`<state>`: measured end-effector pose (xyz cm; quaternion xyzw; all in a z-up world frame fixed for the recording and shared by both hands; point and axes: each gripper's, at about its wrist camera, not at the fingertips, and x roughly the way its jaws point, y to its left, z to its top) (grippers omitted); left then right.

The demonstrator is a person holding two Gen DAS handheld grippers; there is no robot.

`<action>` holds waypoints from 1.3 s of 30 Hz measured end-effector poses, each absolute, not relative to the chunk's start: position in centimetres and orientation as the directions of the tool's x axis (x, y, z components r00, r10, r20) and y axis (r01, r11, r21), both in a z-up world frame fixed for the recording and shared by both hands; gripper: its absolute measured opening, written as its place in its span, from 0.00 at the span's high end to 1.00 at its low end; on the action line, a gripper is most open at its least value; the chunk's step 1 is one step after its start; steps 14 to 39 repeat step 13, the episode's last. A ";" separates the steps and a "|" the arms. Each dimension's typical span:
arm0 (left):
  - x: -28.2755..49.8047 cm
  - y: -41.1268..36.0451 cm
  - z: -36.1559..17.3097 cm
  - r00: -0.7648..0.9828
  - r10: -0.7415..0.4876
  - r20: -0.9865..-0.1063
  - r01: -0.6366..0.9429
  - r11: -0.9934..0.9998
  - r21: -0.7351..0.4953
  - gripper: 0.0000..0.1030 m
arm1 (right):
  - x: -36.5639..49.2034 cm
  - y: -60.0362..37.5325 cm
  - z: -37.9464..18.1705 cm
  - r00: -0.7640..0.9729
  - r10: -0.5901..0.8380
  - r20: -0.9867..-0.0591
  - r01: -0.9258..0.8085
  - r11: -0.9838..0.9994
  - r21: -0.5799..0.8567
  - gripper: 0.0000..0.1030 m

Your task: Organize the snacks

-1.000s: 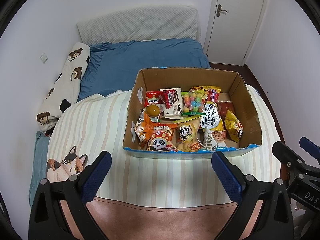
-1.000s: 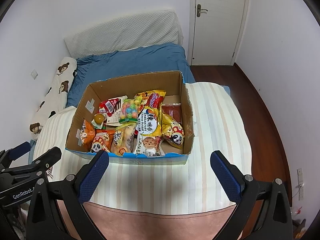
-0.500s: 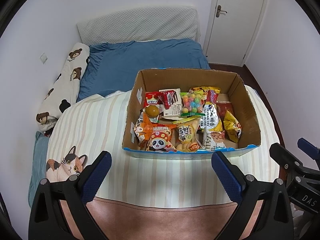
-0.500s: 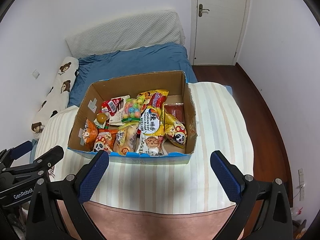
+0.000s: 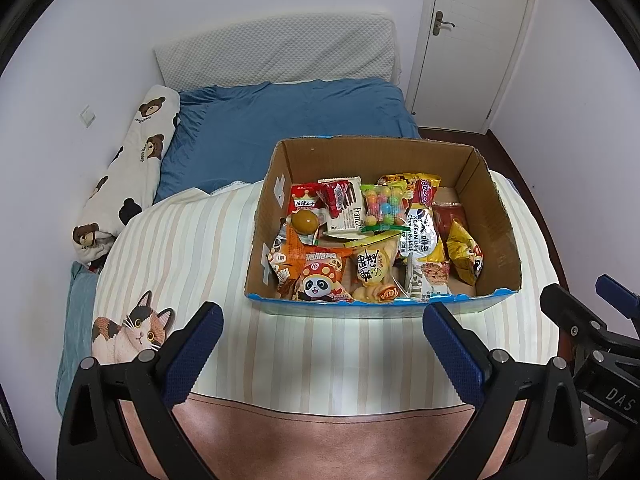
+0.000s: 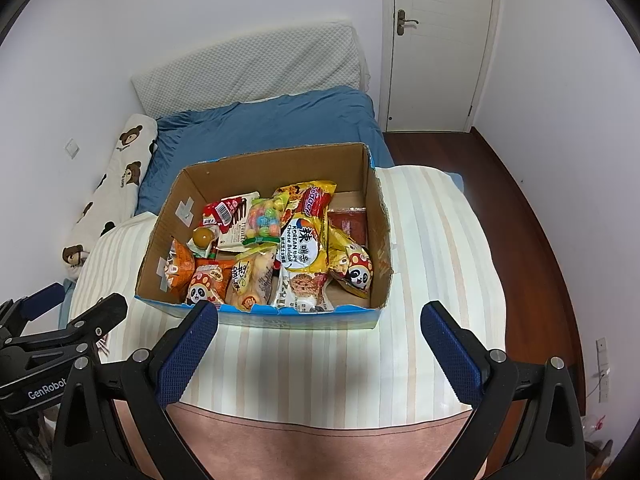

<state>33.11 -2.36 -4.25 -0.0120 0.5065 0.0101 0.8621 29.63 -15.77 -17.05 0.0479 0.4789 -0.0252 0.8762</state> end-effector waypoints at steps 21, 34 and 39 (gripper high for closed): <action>33.0 -2.4 -4.3 0.490 0.003 -0.872 -0.031 0.999 -0.014 0.01 | 29.6 -15.8 -17.2 0.537 0.001 -0.844 0.092 0.994 0.059 0.00; 33.0 -2.4 -4.3 0.490 0.003 -0.872 -0.031 0.999 -0.014 0.01 | 29.6 -15.8 -17.2 0.537 0.001 -0.844 0.092 0.994 0.059 0.00; 33.0 -2.4 -4.3 0.490 0.003 -0.872 -0.031 0.999 -0.014 0.01 | 29.6 -15.8 -17.2 0.537 0.001 -0.844 0.092 0.994 0.059 0.00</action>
